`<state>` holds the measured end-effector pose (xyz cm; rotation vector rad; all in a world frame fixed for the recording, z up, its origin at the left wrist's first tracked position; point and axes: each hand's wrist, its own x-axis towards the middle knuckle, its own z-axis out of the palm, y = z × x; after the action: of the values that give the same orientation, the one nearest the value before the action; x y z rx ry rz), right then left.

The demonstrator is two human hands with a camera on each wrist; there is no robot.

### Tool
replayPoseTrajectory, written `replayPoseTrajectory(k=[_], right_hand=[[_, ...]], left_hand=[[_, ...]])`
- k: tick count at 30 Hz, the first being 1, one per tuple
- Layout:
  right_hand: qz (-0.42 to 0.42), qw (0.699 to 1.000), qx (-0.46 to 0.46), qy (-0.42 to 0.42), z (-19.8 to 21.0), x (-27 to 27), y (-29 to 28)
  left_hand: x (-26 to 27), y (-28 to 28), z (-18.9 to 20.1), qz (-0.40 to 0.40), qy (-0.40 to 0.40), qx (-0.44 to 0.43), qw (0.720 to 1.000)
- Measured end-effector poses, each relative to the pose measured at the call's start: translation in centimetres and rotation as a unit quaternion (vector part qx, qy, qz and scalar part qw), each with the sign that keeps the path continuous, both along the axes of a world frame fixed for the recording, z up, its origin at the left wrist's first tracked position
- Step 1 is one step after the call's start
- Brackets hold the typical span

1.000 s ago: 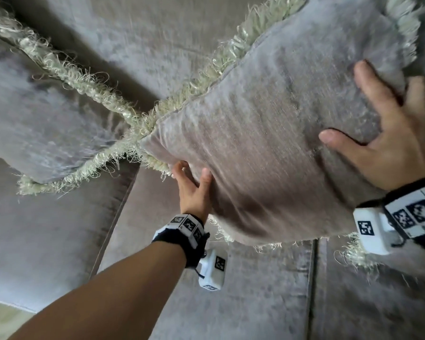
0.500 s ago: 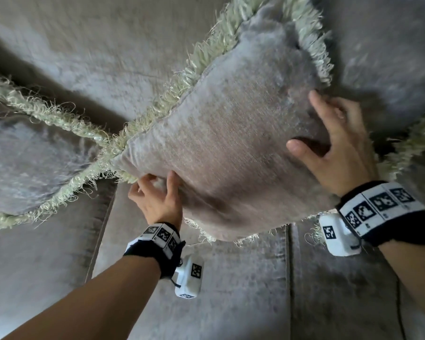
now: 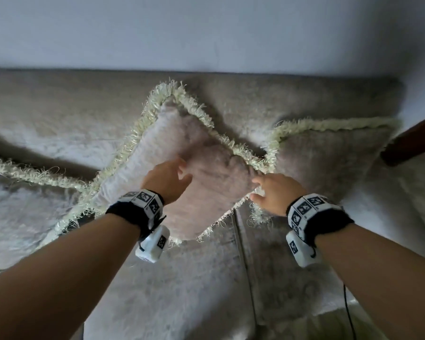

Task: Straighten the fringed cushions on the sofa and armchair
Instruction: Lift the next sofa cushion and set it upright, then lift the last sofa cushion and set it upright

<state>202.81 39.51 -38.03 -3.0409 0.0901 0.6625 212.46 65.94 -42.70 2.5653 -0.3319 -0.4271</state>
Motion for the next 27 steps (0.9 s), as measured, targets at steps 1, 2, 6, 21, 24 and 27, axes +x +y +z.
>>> replayPoseTrajectory(k=[1,2,6,21,24,27], right_hand=[[-0.005,1.0,-0.003,0.004,0.9,-0.8,-0.6],[-0.009,1.0,-0.008,0.01,1.9,-1.7,-1.2],[-0.014,1.0,-0.012,0.015,5.4,-5.5,-4.1],[0.048,0.999,-0.009,0.001,13.2,-23.4,-19.1],[0.035,0.999,-0.005,0.0,14.7,-25.8,-22.0],[0.034,0.999,-0.001,-0.007,15.3,-26.6,-23.7]], left_hand=[[-0.6,-0.5,1.1,-0.033,0.005,0.023,0.999],[-1.2,-1.0,2.2,-0.061,0.006,0.045,0.997],[-4.8,-3.2,6.7,-0.129,-0.015,0.111,0.985],[-26.1,-16.7,17.4,-0.17,-0.035,0.174,0.969],[-28.4,-19.8,18.6,-0.192,-0.051,0.172,0.965],[-29.1,-22.3,19.8,-0.203,-0.071,0.159,0.964]])
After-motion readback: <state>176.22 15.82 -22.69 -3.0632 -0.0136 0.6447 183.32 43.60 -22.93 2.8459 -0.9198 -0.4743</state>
